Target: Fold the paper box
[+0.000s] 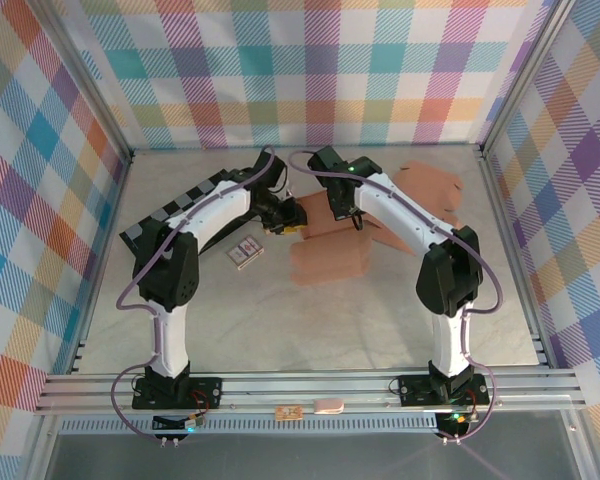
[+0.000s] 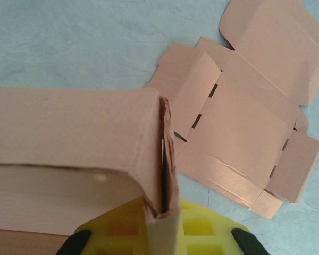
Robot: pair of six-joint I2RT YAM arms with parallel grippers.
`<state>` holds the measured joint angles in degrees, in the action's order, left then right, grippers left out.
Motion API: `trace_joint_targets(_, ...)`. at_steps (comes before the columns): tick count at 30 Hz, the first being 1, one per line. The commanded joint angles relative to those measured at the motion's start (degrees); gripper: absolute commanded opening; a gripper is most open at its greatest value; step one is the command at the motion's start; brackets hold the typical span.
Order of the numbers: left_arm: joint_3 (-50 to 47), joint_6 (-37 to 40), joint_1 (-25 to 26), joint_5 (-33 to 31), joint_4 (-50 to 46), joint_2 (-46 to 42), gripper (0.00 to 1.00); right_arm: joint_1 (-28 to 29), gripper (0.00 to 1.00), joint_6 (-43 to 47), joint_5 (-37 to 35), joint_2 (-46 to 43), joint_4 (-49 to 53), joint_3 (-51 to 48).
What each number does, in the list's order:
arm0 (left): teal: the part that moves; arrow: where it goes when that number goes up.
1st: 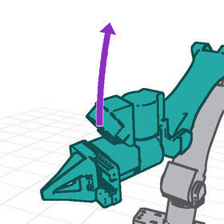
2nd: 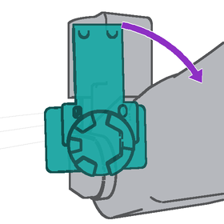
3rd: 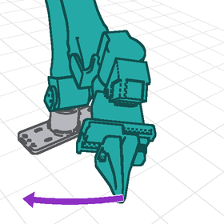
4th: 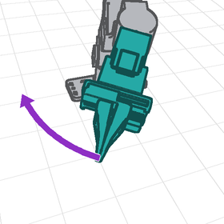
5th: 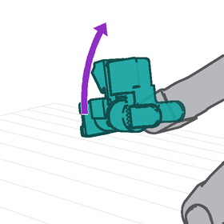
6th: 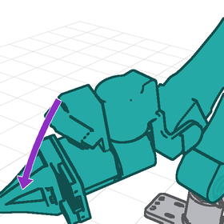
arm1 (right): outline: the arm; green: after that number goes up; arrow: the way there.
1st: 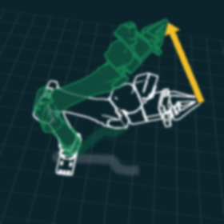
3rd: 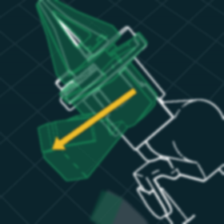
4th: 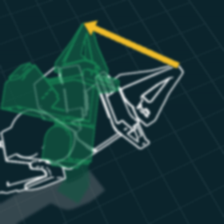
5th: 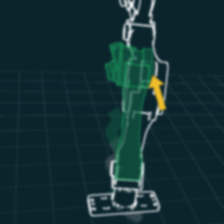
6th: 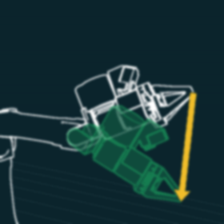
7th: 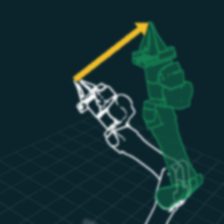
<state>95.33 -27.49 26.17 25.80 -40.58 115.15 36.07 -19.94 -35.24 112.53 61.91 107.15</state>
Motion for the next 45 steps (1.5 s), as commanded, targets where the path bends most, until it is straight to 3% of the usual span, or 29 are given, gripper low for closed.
trace_joint_targets(1, -3.2, -1.1, 0.3, -0.6, 7.9, -3.7, 0.38, 0.4, 0.0, -2.5, 1.6, -3.0, 1.7, -0.5)
trace_joint_targets(7, -7.1, -1.3, 0.3, -2.0, 14.6, -6.8, 0.42, 0.4, 0.0, -2.5, 2.6, -3.0, 2.2, -0.2)
trace_joint_targets(14, -5.1, 0.9, 0.4, -5.5, 14.1, -6.4, 0.41, 0.4, 0.0, -2.8, 3.7, -2.5, 2.9, 0.8)
trace_joint_targets(19, -3.2, 3.4, 1.5, -9.1, 11.1, -5.3, 0.33, 0.5, 0.0, -3.0, 4.1, -2.5, 3.1, 1.4)
trace_joint_targets(25, -2.3, 5.2, 4.4, -17.3, 9.3, -5.5, 0.07, 0.6, 0.0, -3.6, 4.4, -2.4, 3.6, 2.0)
trace_joint_targets(28, -0.7, 6.1, 6.5, -22.5, 6.6, -4.8, 0.0, 0.7, 0.0, -4.5, 4.0, -2.3, 4.1, 2.0)
trace_joint_targets(34, 0.5, 5.0, 9.6, -34.2, 2.8, -4.6, 0.0, 1.1, 0.0, -7.2, 2.2, -1.6, 6.3, 3.2)
trace_joint_targets(40, -1.0, 3.4, 10.8, -36.8, 3.5, -5.8, 0.0, 1.5, 0.0, -7.9, 1.9, -1.5, 6.5, 3.5)
trace_joint_targets(41, -1.1, 3.2, 10.8, -36.8, 3.5, -6.1, 0.06, 1.5, 0.0, -8.0, 2.0, -1.4, 6.5, 3.6)
trace_joint_targets(43, -1.4, 3.1, 10.8, -35.6, 4.0, -7.3, 0.28, 1.5, 0.0, -8.1, 1.9, -1.5, 6.7, 3.6)
trace_joint_targets(45, -2.0, 2.9, 10.8, -33.9, 4.9, -9.0, 0.4, 1.4, 0.0, -8.2, 1.9, -1.5, 6.7, 3.6)
